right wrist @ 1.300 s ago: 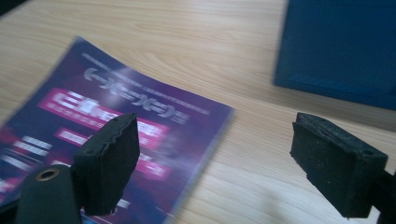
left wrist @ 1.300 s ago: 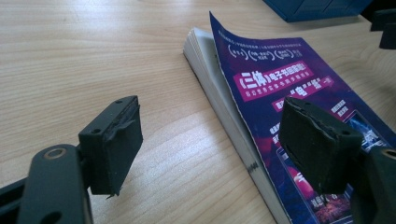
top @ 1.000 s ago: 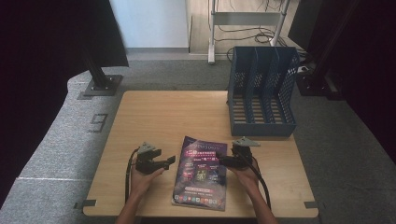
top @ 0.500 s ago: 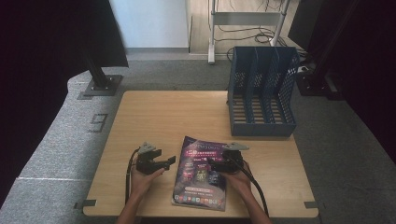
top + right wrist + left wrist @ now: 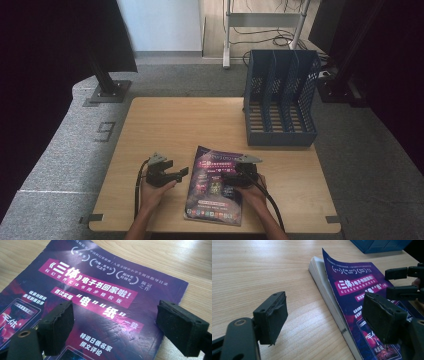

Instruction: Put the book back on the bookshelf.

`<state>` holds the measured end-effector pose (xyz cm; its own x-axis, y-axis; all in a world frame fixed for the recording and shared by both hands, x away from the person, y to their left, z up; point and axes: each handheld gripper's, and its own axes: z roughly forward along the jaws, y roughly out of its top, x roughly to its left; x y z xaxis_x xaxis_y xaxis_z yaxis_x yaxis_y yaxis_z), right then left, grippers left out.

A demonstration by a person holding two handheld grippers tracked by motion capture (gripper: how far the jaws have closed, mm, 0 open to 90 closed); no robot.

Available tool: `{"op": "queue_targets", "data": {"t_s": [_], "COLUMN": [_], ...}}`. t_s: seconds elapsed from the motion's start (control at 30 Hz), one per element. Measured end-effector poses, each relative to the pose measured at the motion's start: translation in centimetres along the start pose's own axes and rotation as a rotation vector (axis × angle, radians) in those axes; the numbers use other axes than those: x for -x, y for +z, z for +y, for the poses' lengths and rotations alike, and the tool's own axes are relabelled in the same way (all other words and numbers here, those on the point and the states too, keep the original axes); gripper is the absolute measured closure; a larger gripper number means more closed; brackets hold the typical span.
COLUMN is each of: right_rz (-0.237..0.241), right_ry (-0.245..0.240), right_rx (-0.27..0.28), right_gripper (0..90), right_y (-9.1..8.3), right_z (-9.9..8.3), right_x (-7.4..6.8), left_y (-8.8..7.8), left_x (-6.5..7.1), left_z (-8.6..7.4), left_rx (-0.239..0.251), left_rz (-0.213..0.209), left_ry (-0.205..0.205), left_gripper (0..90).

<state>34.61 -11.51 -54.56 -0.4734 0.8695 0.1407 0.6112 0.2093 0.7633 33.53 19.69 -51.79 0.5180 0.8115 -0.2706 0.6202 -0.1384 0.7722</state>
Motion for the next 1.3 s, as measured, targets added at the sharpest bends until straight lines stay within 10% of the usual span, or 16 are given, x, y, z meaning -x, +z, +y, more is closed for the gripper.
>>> {"op": "queue_targets", "data": {"t_s": [1.3], "right_rz": [-0.055], "right_ry": [0.016], "right_rx": [0.001], "right_gripper": [18.4], "right_y": [0.3], "right_z": [-0.6], "right_x": [1.1], "left_y": [5.1], "left_x": [2.5], "left_z": [0.6], "left_rx": [-0.103], "left_rz": [0.002], "left_ry": [0.051], "left_gripper": [19.8]}}
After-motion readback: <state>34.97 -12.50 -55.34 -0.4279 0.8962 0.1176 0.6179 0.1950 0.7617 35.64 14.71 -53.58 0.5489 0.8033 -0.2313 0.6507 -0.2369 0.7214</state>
